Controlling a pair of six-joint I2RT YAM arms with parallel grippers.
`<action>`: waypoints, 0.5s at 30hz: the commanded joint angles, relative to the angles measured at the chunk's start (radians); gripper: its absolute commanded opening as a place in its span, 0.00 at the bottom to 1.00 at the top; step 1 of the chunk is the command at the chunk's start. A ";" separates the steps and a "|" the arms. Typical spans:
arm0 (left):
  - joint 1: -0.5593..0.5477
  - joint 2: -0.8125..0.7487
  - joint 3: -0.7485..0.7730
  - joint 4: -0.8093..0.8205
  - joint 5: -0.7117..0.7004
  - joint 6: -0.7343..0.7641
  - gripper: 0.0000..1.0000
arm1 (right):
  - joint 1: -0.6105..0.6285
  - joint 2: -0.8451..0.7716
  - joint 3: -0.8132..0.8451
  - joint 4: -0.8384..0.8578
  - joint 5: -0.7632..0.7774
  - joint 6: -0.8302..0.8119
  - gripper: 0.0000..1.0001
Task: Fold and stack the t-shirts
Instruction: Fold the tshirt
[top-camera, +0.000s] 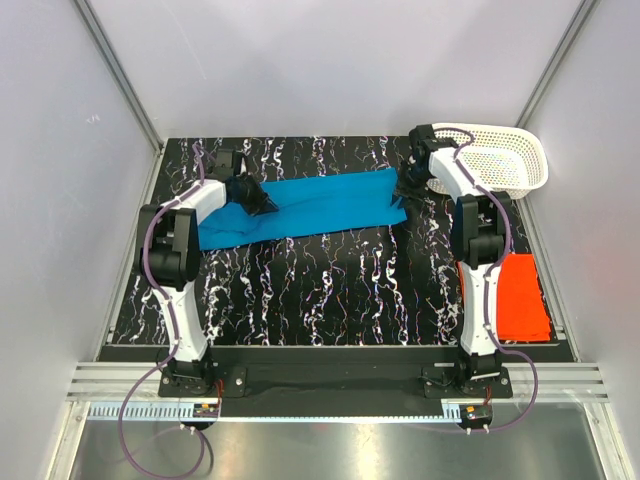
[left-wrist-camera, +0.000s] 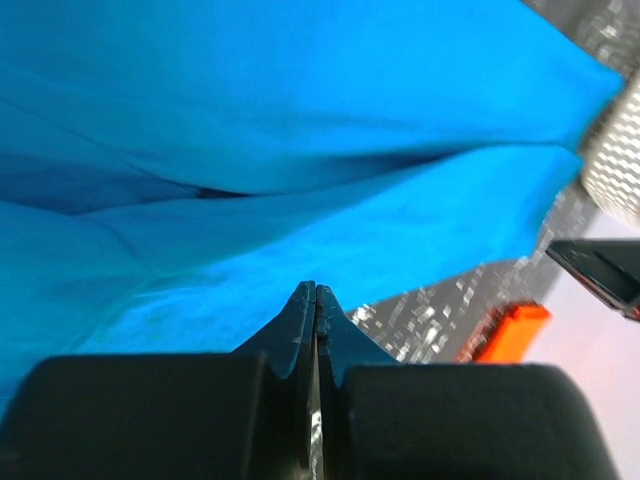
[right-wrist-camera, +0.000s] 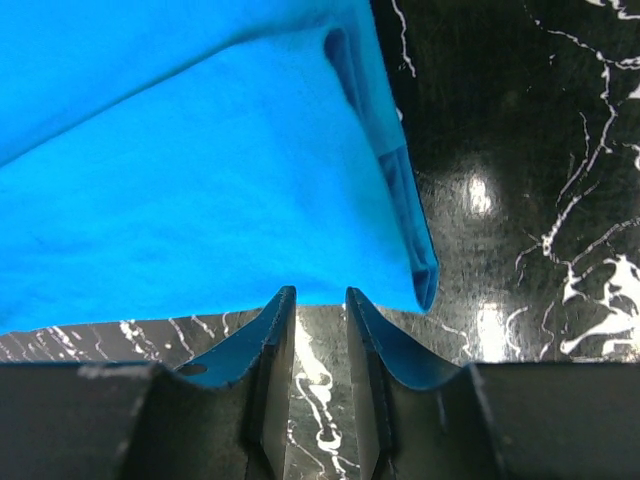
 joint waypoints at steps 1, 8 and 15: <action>0.003 -0.030 0.035 -0.031 -0.124 0.023 0.04 | -0.005 0.025 0.045 -0.003 -0.023 0.009 0.33; 0.003 0.056 0.110 -0.066 -0.149 0.060 0.04 | -0.005 0.065 0.062 -0.004 -0.031 0.029 0.33; 0.003 0.138 0.207 -0.095 -0.169 0.081 0.05 | -0.005 0.068 0.018 -0.004 -0.023 0.032 0.33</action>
